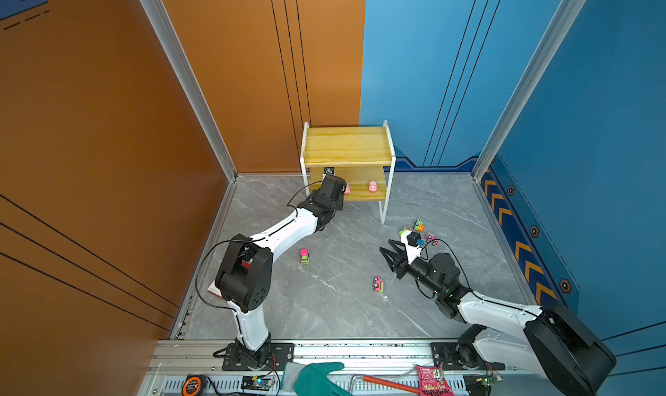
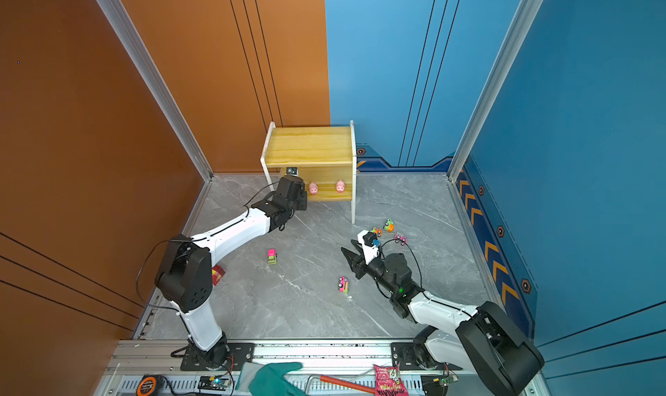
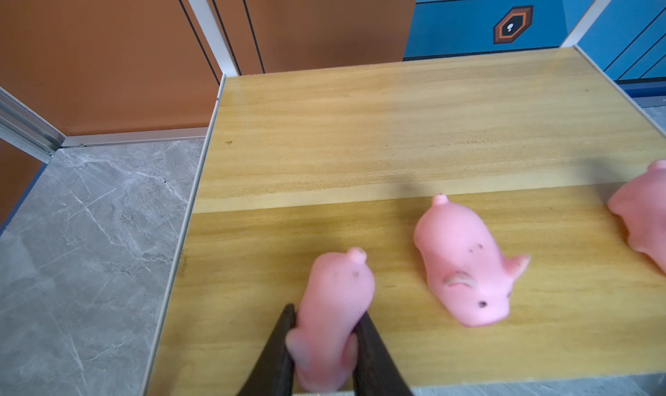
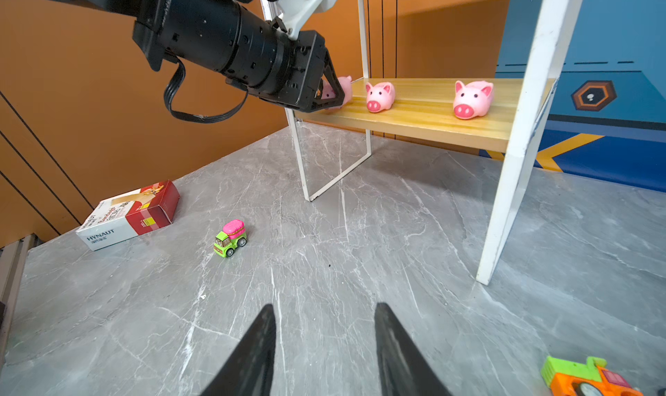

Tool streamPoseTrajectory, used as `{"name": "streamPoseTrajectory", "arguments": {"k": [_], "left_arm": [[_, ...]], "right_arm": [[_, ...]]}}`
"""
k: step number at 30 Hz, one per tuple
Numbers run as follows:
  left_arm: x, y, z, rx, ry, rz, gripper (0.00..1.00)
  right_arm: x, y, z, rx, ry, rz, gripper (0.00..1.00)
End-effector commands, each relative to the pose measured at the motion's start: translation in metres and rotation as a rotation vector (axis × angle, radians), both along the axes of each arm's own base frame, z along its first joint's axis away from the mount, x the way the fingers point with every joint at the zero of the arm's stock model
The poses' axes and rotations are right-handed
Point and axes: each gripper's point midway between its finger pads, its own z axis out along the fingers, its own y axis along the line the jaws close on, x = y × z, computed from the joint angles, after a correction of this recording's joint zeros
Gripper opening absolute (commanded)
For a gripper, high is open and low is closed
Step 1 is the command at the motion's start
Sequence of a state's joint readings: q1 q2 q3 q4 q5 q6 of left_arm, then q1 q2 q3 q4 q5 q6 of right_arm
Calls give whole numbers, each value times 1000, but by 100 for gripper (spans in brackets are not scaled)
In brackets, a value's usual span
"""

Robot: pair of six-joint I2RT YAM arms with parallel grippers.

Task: Place and organize the plastic toys onto the shelf
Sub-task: 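Carry the pig with the left gripper onto the lower shelf beside the pigs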

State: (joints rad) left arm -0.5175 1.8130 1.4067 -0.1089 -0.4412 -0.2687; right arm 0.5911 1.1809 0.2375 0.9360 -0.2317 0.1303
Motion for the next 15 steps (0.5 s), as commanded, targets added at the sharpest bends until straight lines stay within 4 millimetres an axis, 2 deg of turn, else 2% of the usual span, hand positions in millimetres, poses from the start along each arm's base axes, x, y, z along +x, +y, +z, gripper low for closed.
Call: {"name": "streamPoseTrajectory", "arguments": {"k": [1,9,15], "left_arm": [[7,2,10,-28,-20,20,27],[9,6,4,-25,-5,45,28],[7,10,7,-23,-5,57,41]], "right_arm": [[1,0,1,-5,-16,-11,46],[2,0,0,-3,-12,-13,46],[2,1,-1,-4,-10,-10,46]]}}
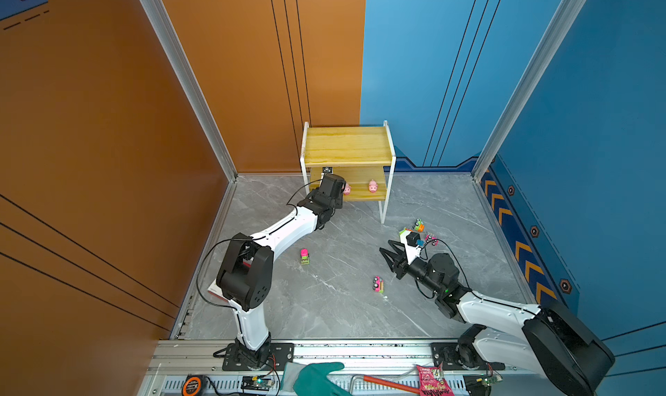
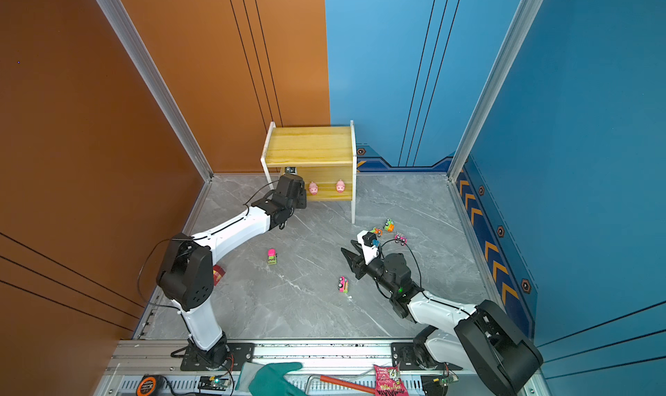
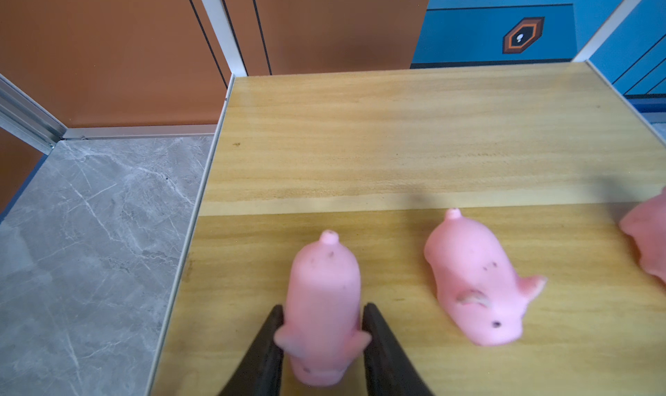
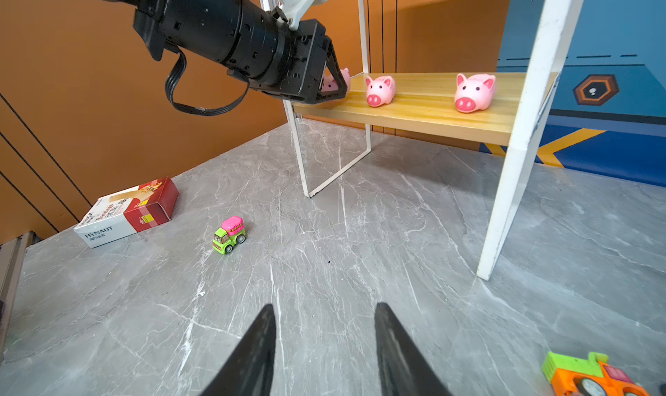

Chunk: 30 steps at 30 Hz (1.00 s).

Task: Place and organize the plastic toys onto the shelf
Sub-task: 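Carry the pig with the left gripper onto the lower shelf beside the pigs, then open the left gripper to release the pig on the shelf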

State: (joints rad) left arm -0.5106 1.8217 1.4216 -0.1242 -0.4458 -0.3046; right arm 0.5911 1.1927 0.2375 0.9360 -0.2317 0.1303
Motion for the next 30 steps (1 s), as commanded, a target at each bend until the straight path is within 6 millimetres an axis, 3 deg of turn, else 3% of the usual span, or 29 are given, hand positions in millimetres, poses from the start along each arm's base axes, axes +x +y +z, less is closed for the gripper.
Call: {"name": "streamPoseTrajectory", "arguments": {"k": [1,15,30], "left_arm": [[5,7,7,1,-9,28,42],[-1,1,20,12,-28,9,55],[-21,-3,24,50,-31,-7,61]], "right_arm": [[1,0,3,3,-21,-9,46],[1,0,2,5,-17,-9,46],[-1,-1,7,13,-22,-8,46]]}}
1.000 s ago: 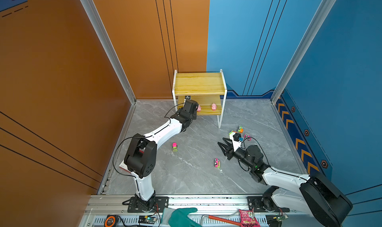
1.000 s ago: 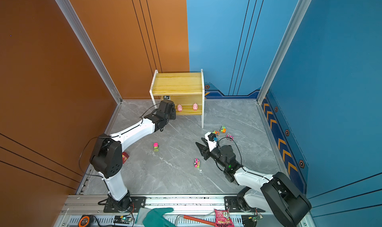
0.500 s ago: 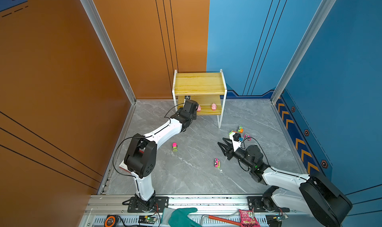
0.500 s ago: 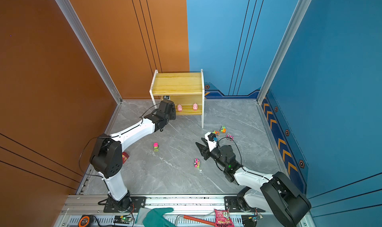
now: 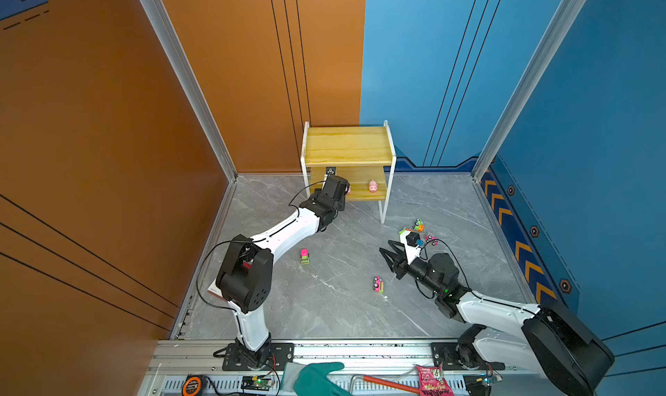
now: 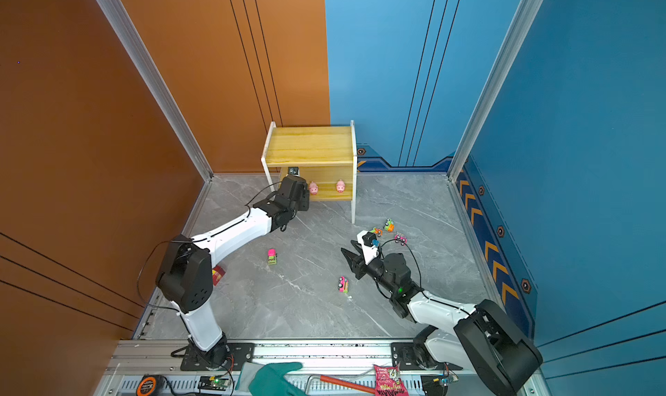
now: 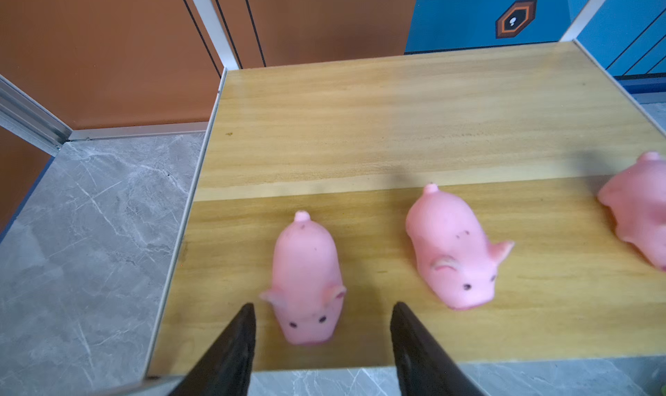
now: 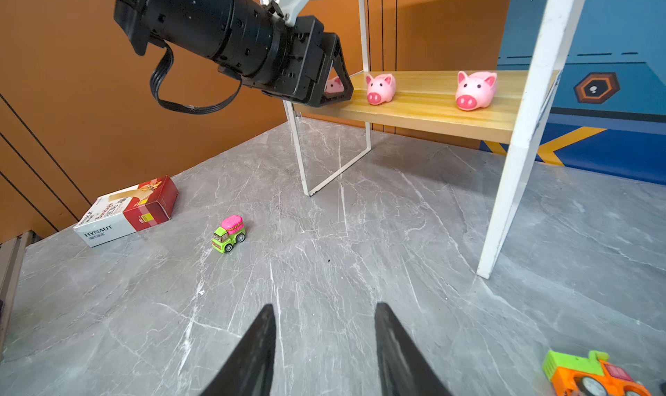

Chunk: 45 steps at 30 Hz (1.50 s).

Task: Place and organize the plastic toys onto the shelf
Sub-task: 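Open the left gripper to release the pig on the shelf, then withdraw the left arm from the shelf while the right gripper moves toward the green truck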

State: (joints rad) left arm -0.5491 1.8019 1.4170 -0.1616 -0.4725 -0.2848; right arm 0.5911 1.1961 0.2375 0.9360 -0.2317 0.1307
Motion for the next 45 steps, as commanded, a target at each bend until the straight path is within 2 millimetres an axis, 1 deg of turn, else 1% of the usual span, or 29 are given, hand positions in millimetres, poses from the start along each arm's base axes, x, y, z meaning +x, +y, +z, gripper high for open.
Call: {"name": "streamPoseTrajectory", "arguments": {"k": [1,7,12,16,19,20,21,25,29,32,35,36,39,41,43,45], "left_arm": [[-9,8,22,11,-43,21,62],[-20,10,20,9,-35,10,66],[-33,4,23,3,-29,-34,73],[-51,-1,29,4,-31,-86,80],[-67,0,37,14,-48,-110,85],[-76,5,34,31,-30,-110,85],[-82,8,36,31,-30,-109,89],[-108,22,38,34,-32,-100,99],[-129,37,37,27,-23,-86,99],[-144,53,29,49,17,-75,98],[-151,70,33,51,40,-66,98],[-153,77,36,39,48,-62,98],[-155,96,43,-11,62,-49,98],[-154,109,45,-47,70,-37,98],[-151,122,42,-81,95,-21,98],[-142,130,53,-134,91,-13,98]], "right_arm": [[-1,-1,8,16,-24,-7,46],[-1,-1,8,15,-25,-6,46],[-1,0,7,14,-22,-8,46],[0,1,5,9,-16,-8,47],[1,3,4,4,-9,-5,47],[1,4,3,1,-8,-2,48],[1,6,2,-3,-5,1,49],[1,13,-1,-13,6,16,53],[2,22,-7,-34,28,26,59],[3,31,-13,-64,50,31,62],[8,38,-20,-84,72,31,64],[2,50,-22,-94,82,62,65],[2,66,-28,-124,107,73,67],[1,79,-31,-145,120,78,69],[1,95,-34,-168,134,77,70],[5,110,-37,-186,155,45,70]]}}
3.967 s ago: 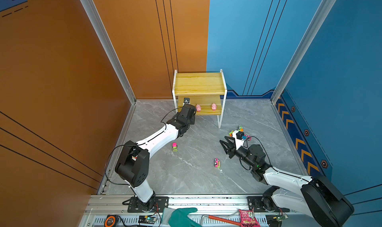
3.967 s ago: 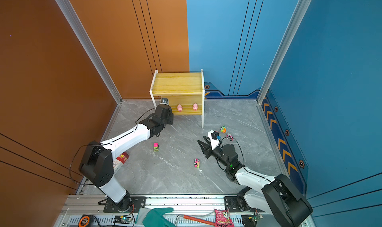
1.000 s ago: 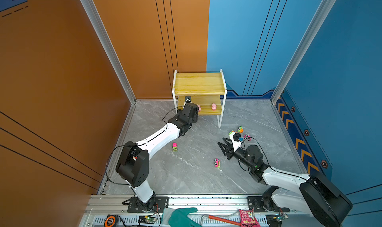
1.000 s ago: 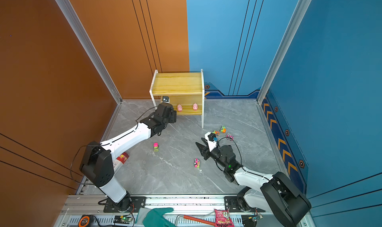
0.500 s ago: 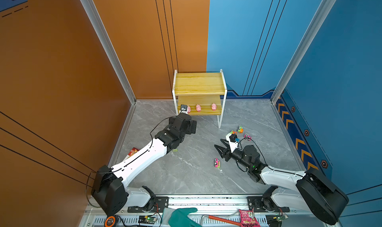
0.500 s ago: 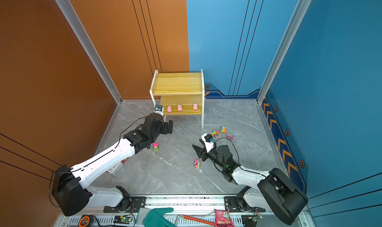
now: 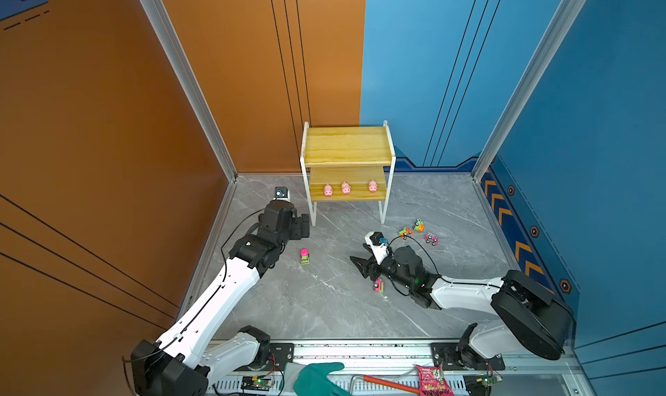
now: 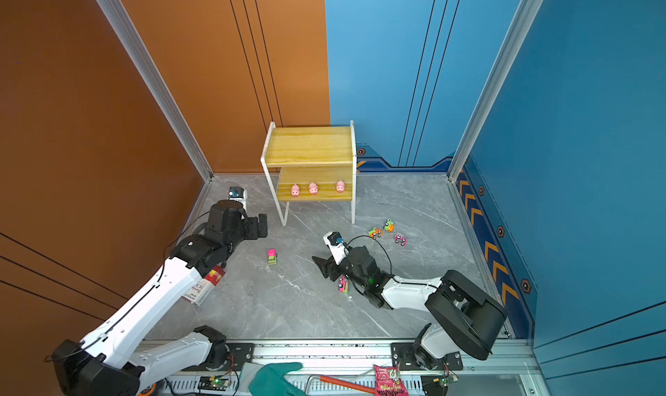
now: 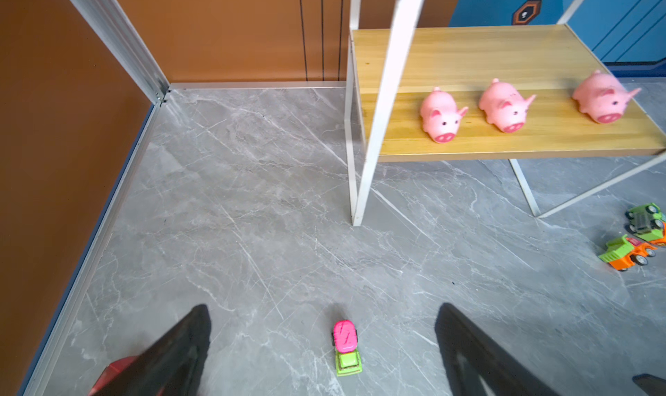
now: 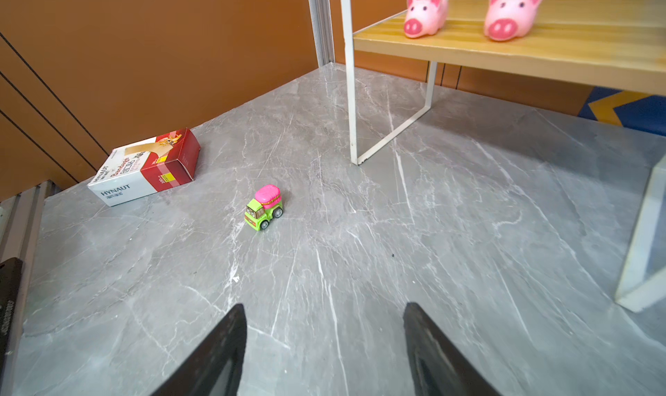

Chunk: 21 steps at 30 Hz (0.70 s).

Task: Place and organize the plastic toys onto the shelf
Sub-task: 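Withdraw the left arm from the shelf while the right gripper moves toward the green truck, then lower the right gripper onto the green truck with pink top and grasp it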

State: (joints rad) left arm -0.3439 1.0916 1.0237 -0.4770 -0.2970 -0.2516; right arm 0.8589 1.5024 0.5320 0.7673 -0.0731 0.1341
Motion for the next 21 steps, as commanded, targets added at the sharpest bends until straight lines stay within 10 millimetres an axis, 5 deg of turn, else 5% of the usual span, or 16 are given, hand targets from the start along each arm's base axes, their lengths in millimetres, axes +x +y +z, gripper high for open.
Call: {"name": "streamPoseTrajectory", "arguments": {"k": [1,7,15,21], "left_arm": [[3,-2,4,-99,51,-59,98],[10,10,12,-194,54,-42,98],[2,15,3,-180,61,-44,98],[-2,30,8,-179,41,-4,98]], "right_arm": [[7,20,-8,-47,40,-58,70],[16,65,-18,-80,110,-238,69],[4,135,-41,-246,169,-303,69],[9,151,-68,-319,235,-351,65]]}}
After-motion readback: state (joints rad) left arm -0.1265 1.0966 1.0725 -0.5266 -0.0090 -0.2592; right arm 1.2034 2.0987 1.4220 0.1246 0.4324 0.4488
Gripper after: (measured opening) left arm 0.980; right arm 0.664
